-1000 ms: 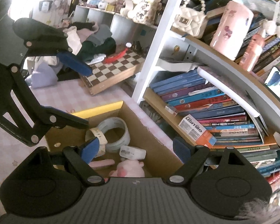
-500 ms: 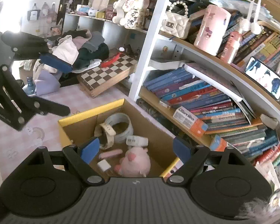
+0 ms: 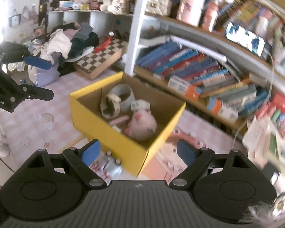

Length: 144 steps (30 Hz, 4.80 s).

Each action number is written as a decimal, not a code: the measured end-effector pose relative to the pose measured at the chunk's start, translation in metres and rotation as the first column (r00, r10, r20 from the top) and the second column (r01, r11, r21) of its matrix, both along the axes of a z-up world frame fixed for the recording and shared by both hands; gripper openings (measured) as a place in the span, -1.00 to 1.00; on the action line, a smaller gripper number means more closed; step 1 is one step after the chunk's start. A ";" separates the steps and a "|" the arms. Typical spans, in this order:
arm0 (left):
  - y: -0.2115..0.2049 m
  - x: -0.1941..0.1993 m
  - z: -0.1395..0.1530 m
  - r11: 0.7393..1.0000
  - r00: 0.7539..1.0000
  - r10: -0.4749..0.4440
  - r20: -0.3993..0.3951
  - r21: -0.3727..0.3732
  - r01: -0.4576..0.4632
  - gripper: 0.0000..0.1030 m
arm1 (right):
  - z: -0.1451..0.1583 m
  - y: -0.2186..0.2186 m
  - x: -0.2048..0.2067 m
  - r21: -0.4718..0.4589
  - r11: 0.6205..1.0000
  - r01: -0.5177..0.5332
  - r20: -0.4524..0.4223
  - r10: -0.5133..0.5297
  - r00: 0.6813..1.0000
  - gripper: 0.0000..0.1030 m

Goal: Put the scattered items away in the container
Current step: 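Move the left gripper toward the toy car while the right gripper approaches the white block, then close the right gripper on the white block while the left gripper grasps the grey toy car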

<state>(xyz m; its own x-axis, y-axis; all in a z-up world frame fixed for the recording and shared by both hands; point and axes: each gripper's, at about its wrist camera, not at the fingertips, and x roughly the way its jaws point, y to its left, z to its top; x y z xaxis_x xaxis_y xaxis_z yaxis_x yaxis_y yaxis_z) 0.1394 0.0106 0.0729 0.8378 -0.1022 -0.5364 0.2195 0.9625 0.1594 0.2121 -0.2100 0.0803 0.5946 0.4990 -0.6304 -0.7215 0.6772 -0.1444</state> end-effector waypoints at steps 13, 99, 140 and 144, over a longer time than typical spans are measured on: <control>-0.013 -0.018 -0.040 0.999 0.995 0.007 -0.098 -0.047 -0.012 0.57 | -0.061 -0.023 -0.038 -0.028 0.989 0.146 -0.151 -0.148 0.977 0.74; -0.048 0.027 -0.113 0.995 0.951 0.087 -0.296 -0.024 -0.099 0.69 | -0.147 0.013 -0.018 -0.112 0.993 0.032 -0.302 -0.064 0.951 0.15; -0.070 0.090 -0.140 0.999 0.939 0.022 -0.344 -0.028 -0.033 0.67 | -0.141 0.002 0.000 -0.088 0.994 0.064 -0.297 -0.088 0.951 -0.23; -0.072 0.100 -0.149 0.998 0.933 0.028 -0.359 -0.042 -0.046 0.58 | -0.144 -0.007 0.002 -0.097 0.991 0.089 -0.303 -0.114 0.946 -0.23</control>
<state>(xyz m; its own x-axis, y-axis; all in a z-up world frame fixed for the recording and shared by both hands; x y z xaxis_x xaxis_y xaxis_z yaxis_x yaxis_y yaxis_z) 0.2393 -0.0614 -0.0759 0.5947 -0.1086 -0.7966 0.2173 0.9757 0.0292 0.2139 -0.2171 -0.0638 0.4106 0.3854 -0.8263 -0.6676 0.7444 0.0154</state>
